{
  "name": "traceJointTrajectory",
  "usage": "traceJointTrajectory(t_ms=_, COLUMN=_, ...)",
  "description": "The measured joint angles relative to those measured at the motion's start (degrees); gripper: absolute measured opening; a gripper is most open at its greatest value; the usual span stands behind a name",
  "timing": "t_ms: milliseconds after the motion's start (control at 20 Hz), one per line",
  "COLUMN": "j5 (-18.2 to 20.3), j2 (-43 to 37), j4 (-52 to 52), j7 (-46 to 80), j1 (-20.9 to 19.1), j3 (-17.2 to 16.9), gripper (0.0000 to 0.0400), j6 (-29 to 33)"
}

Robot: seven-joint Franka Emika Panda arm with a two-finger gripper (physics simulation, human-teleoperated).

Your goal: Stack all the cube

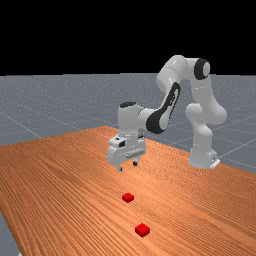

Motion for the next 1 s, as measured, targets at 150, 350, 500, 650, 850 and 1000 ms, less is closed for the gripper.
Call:
traceJointTrajectory(t_ms=150, j5=0.21, j2=-0.24, j4=-0.2, j7=1.71, j1=0.16, j3=-0.36, gripper=0.0344, j6=-0.25)
traceJointTrajectory(t_ms=350, j5=-0.17, j2=-10.42, j4=-9.44, j7=27.14, j1=-0.56, j3=-7.38, gripper=0.0084, j6=-4.49)
traceJointTrajectory(t_ms=500, j5=1.71, j2=-11.57, j4=-9.66, j7=58.27, j1=0.16, j3=-11.03, gripper=0.0019, j6=-8.31)
traceJointTrajectory(t_ms=650, j5=4.05, j2=-10.99, j4=-8.9, j7=74.73, j1=1.11, j3=-12.25, gripper=0.0004, j6=-10.53)
traceJointTrajectory(t_ms=850, j5=4.81, j2=-11.39, j4=-8.97, j7=78.86, j1=1.45, j3=-12.44, gripper=0.0001, j6=-11.03)
traceJointTrajectory(t_ms=1000, j5=5.03, j2=-10.91, j4=-10.08, j7=79.72, j1=1.61, j3=-12.38, gripper=0.0252, j6=-8.73)
